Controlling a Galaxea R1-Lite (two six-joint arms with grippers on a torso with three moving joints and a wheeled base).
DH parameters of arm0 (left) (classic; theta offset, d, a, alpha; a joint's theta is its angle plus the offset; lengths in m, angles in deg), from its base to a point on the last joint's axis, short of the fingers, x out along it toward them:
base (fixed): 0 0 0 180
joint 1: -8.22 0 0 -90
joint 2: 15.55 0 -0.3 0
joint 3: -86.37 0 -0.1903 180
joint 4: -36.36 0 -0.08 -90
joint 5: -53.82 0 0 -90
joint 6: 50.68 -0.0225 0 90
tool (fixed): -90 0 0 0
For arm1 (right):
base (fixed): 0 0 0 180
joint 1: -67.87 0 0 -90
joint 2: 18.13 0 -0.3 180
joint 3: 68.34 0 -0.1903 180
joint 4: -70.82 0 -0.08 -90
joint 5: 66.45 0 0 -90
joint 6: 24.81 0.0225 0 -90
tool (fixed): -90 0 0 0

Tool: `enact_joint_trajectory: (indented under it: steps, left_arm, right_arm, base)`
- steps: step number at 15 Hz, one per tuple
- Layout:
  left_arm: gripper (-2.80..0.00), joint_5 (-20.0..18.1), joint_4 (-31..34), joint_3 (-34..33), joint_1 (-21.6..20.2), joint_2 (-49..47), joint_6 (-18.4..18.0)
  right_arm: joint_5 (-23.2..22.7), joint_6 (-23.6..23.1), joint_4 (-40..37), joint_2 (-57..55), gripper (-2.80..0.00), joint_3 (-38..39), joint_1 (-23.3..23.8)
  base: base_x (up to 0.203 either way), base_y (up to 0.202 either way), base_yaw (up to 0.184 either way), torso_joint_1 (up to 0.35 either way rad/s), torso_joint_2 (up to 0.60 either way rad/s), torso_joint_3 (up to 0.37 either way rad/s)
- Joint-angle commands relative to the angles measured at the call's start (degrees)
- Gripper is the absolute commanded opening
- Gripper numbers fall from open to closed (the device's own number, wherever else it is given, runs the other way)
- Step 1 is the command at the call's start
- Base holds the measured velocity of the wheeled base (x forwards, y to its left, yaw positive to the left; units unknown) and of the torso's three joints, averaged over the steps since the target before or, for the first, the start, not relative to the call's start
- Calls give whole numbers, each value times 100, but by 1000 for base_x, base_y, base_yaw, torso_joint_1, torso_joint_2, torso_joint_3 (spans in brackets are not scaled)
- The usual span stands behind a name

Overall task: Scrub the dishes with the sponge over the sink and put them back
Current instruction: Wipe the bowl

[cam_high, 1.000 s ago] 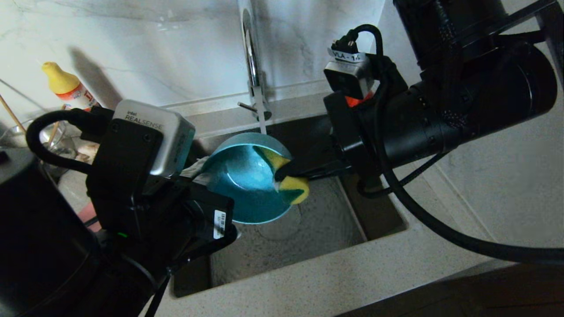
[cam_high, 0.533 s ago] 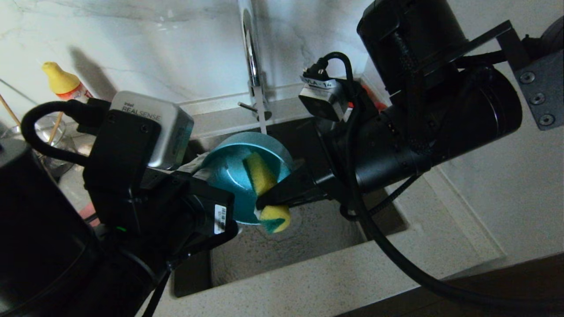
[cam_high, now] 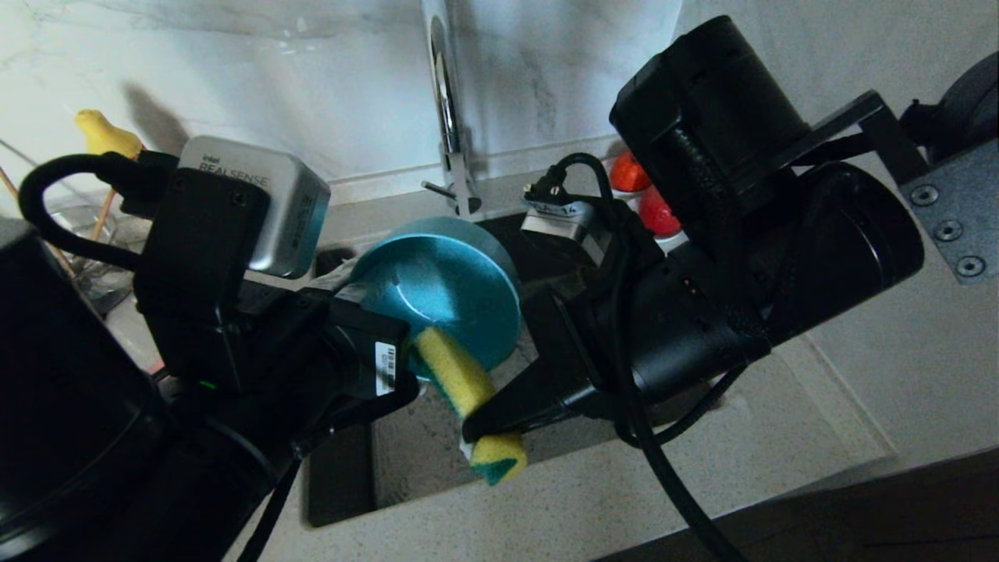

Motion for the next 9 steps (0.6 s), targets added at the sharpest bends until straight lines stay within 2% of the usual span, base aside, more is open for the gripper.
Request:
enact_joint_trajectory:
  steps: [1,4,9]
  left_arm:
    - [-280,24,-26,-41,1,-16,-8]
    - [-280,23,-26,-70,1,-31,-8]
    - [-280,14,-26,-184,1,-53,36]
  right_arm:
    - [-13,14,18,175,-280,-72,164]
    - [-15,19,-3,284,-280,-426,387]
    - [-51,4,105,421,-280,-463,464]
  base:
    - [0,0,0,0,0,0]
    - [0,0,0,0,0,0]
    - [0,0,0,0,0,0]
